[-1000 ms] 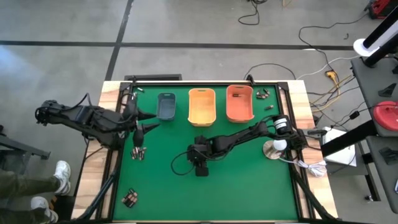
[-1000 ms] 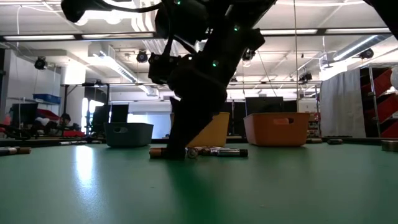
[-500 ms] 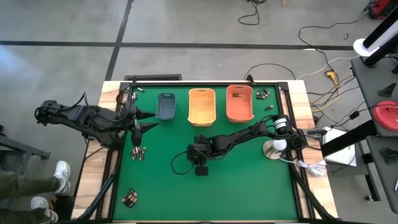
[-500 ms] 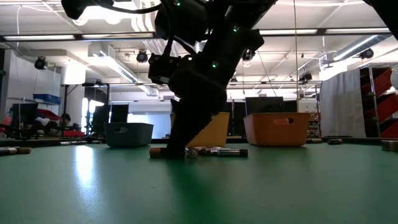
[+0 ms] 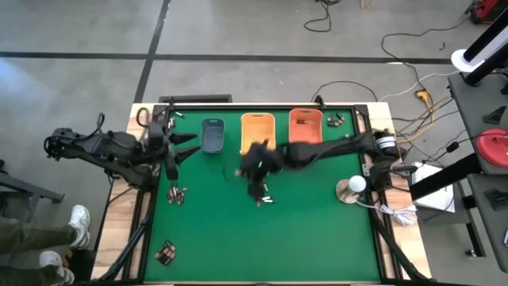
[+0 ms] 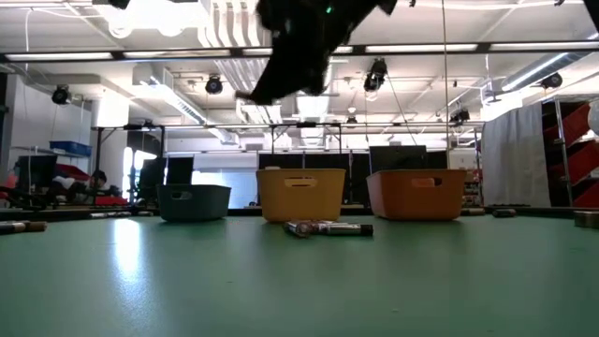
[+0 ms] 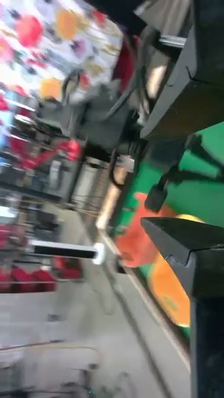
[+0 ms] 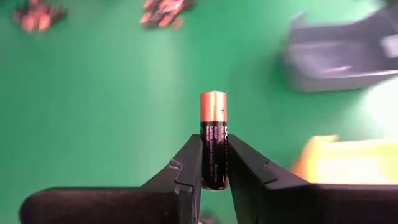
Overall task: Sort batteries
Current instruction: Put the black battery into the orange bin
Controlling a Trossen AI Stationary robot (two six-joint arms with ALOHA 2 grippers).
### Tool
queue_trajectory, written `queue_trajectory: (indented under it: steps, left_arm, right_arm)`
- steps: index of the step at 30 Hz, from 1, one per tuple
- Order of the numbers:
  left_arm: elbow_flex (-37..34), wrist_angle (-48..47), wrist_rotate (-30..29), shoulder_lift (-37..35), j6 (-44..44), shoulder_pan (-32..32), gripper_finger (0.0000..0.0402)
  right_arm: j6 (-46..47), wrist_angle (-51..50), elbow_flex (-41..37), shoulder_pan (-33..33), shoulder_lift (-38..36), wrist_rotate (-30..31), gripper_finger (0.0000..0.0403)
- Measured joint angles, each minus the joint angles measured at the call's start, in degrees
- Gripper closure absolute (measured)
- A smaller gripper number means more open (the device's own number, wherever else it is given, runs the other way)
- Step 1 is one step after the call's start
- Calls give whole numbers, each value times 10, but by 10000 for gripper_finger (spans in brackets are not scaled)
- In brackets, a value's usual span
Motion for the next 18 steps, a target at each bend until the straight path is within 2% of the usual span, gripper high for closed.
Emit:
queue_trajectory:
  steps: [7, 12, 18]
  left_arm:
    - [0, 151, -16, 10, 121, 1, 210]
    - [0, 177, -16, 23, 145, 2, 210]
    - [0, 174, -16, 35, 140, 2, 210]
  right_arm:
    - [-75, -168, -5, -106, -106, 8, 351]
    - [-134, -291, -35, -188, -131, 7, 358]
    - [-176, -290, -126, -285, -130, -22, 353]
